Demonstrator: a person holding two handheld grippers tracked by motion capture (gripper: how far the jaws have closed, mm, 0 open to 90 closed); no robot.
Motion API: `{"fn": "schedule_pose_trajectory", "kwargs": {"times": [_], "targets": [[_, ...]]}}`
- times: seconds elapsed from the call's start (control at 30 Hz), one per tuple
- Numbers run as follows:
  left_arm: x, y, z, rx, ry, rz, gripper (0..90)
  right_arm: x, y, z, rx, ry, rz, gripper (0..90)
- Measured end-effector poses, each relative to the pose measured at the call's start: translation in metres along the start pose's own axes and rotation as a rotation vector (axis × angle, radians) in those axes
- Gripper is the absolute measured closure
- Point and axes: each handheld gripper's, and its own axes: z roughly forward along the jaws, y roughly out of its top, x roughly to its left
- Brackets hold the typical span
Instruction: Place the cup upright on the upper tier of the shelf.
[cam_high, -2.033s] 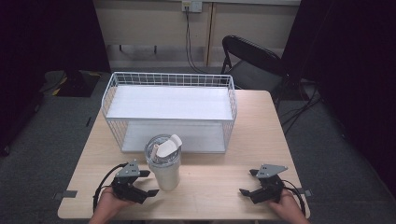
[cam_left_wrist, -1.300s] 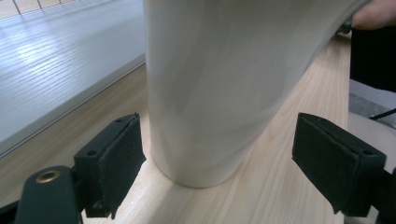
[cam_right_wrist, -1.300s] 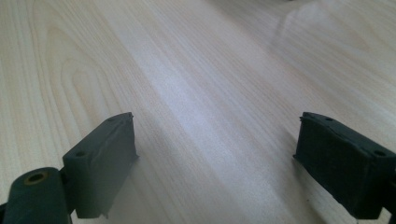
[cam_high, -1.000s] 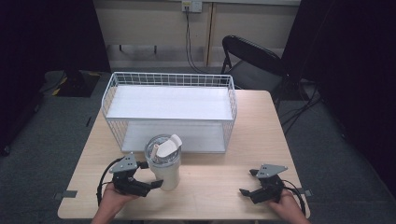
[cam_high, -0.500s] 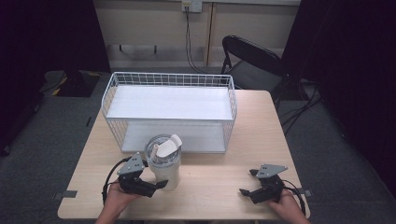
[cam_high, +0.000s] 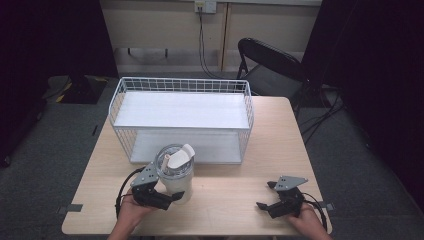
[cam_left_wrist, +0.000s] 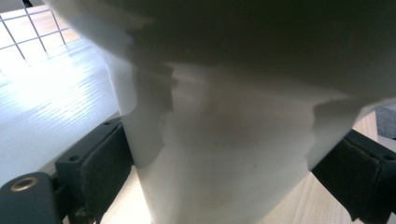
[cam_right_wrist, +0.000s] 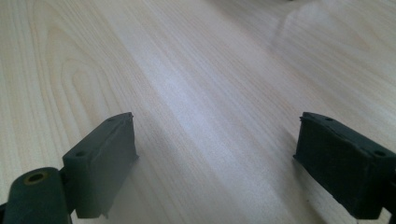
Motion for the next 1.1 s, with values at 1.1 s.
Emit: {"fn": "schedule_pose_trajectory", "kwargs": {"times": [1.1], "targets": [[-0.0082,-0.0027,0.0088,-0.163,0.06,0.037,9.4,0.0,0.0,0.0,0.0,0.0,0.0,11.7]]}}
